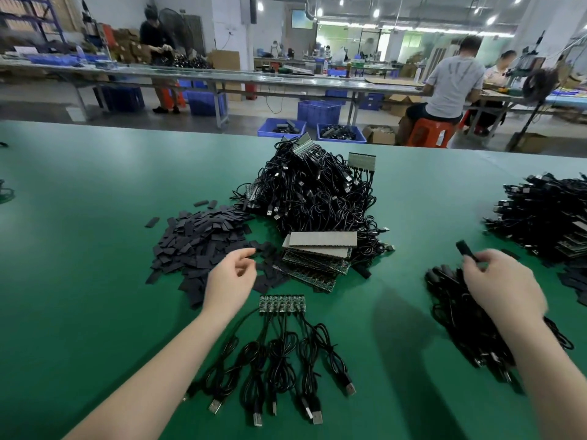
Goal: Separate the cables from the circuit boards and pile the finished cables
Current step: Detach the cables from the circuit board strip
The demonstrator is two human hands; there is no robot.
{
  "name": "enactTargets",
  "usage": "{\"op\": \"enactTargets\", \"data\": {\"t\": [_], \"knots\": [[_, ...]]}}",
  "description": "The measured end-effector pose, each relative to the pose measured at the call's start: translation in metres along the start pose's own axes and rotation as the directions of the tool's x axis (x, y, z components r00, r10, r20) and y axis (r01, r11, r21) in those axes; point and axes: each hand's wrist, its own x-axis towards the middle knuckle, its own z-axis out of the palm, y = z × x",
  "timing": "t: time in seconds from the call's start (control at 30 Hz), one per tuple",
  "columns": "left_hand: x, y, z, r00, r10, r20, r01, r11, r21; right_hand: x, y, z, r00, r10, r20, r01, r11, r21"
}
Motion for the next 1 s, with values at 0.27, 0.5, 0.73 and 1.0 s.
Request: {"op": "enactTargets", "data": {"t": [0.27, 0.5, 0.73, 1.0], "knots": [[-0.002, -0.009, 0.012, 0.943, 0.172, 0.283, -0.301, 0.805, 0.511, 0.004, 0.016, 0.028, 0.974, -0.229, 0.003, 0.18, 0.759, -0.626], [-0.01, -0.003, 0.05, 0.871, 0.022, 0.491, -0.388, 0.643, 0.66, -0.092, -0.091, 0.087, 0.783, -0.361, 0.507, 0.347, 0.93, 0.126], [-0.002, -0.001, 0.058, 0.897, 0.009, 0.442, -0.31, 0.725, 0.615, -0.111, -0.122, 0.133, 0.73, -0.349, 0.588, 0.228, 0.935, 0.273], [-0.009, -0.009, 0.069, 0.95, 0.173, 0.259, -0.276, 0.853, 0.442, -0.105, -0.112, 0.145, 0.837, -0.347, 0.423, 0.109, 0.864, 0.492]]}}
